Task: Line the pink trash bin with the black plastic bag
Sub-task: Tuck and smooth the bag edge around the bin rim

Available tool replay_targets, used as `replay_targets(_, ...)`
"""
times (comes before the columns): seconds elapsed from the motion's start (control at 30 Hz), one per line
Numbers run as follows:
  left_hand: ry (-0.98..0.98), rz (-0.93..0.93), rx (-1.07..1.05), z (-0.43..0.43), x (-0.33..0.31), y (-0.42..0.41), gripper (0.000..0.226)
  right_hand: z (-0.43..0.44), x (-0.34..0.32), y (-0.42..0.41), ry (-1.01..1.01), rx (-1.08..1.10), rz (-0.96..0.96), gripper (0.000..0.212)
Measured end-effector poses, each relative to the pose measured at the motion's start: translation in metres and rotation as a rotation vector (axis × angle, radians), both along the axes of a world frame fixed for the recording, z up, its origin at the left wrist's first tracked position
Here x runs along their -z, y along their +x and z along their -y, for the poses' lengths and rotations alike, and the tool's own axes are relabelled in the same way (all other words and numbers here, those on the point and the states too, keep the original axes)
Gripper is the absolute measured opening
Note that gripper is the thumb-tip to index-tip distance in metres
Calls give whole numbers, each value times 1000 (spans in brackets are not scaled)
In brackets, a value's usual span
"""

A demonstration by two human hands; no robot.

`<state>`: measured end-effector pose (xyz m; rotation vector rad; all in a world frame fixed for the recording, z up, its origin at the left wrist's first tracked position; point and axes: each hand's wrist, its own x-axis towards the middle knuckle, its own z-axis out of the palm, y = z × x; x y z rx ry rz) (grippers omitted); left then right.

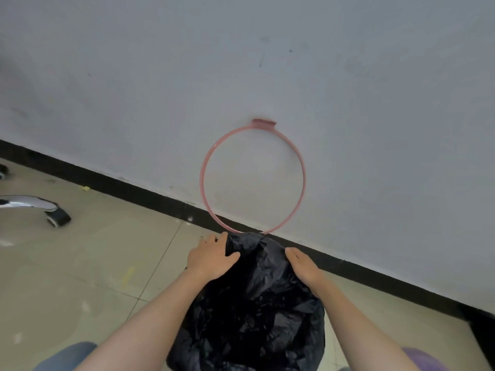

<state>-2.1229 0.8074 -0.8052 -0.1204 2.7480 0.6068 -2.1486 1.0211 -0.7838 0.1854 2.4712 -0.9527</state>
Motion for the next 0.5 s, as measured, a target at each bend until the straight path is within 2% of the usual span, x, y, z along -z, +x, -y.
replay_targets(0.1, 87, -83, -145, 1, 1, -2, 55, -1, 7, -7, -33, 157, 123, 69)
replay_targets(0.17, 153, -23, -261, 0, -4, -7, 64, -5, 8, -8, -70, 254, 239, 83)
replay_targets(0.23, 241, 85, -408, 5, -9, -11, 73, -10, 7, -5, -147, 318, 275, 85)
replay_targets(0.27, 282, 91, -468, 8, -10, -12, 72, -12, 7, -3, -146, 351, 227, 82)
replay_targets(0.3, 291, 42, -482, 12, -11, -10, 67, -13, 3, 1, -96, 355, 111, 76)
replay_targets(0.37, 176, -171, -410, 16, -13, 5, 50, -19, 0, 7, 166, 196, -299, 66)
replay_targets(0.43, 40, -336, -256, 14, -15, 32, 47, -19, -1, 18, 479, -238, -762, 55)
replay_targets(0.5, -75, -360, -111, 10, -12, 57, 53, -18, 0, 23, 715, -785, -1058, 45)
